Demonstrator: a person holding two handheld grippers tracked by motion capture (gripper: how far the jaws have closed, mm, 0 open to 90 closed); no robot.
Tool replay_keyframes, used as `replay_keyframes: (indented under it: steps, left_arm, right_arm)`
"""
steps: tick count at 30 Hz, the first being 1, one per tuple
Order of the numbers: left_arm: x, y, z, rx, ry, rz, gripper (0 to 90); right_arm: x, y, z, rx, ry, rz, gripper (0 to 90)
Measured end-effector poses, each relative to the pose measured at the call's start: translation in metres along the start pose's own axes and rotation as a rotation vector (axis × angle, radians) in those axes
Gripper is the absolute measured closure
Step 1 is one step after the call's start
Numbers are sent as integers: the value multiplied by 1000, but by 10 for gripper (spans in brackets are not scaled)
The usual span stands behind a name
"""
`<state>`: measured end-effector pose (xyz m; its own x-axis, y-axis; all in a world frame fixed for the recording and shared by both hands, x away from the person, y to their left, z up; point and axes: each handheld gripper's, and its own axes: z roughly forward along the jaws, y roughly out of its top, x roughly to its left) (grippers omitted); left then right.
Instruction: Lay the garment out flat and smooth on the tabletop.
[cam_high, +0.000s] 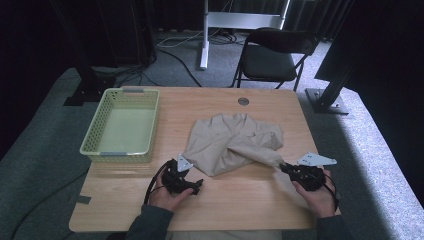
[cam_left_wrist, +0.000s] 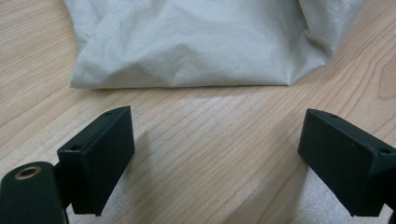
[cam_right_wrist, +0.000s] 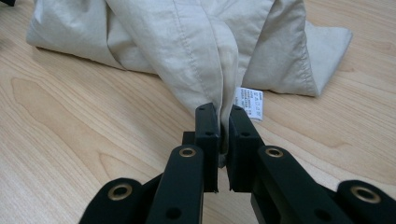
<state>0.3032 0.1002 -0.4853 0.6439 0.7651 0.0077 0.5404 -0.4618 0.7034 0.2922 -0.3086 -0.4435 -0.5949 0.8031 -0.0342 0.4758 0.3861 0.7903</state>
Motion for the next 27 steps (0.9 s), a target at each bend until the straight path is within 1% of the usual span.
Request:
replay_keyframes:
  steps: [27]
  left_arm:
    - [0, 0, 0, 0, 0, -1, 110]
  right_arm:
    - [-4, -5, -4, 11, -7, 11, 844]
